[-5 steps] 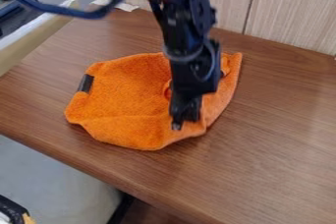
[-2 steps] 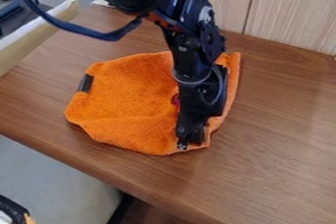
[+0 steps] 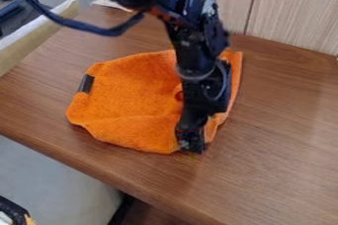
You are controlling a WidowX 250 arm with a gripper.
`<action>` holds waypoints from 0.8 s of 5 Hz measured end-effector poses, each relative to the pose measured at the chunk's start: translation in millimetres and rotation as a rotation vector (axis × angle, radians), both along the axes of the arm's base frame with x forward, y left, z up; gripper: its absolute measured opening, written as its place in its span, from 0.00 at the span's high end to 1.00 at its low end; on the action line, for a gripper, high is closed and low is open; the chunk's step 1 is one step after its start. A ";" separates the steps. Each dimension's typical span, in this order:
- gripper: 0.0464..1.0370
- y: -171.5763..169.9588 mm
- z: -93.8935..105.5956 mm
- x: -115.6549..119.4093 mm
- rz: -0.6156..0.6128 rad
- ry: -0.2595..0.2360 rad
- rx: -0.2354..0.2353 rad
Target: Unfold the cloth from top left to bottom right
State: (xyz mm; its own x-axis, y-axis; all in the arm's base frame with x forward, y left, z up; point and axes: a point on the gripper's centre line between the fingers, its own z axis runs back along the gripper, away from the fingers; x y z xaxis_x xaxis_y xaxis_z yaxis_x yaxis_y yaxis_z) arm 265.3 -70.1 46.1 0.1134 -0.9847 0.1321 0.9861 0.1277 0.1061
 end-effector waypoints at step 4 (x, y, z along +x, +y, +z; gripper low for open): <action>0.04 -5.3 93.0 -2.2 -0.032 -0.082 -0.084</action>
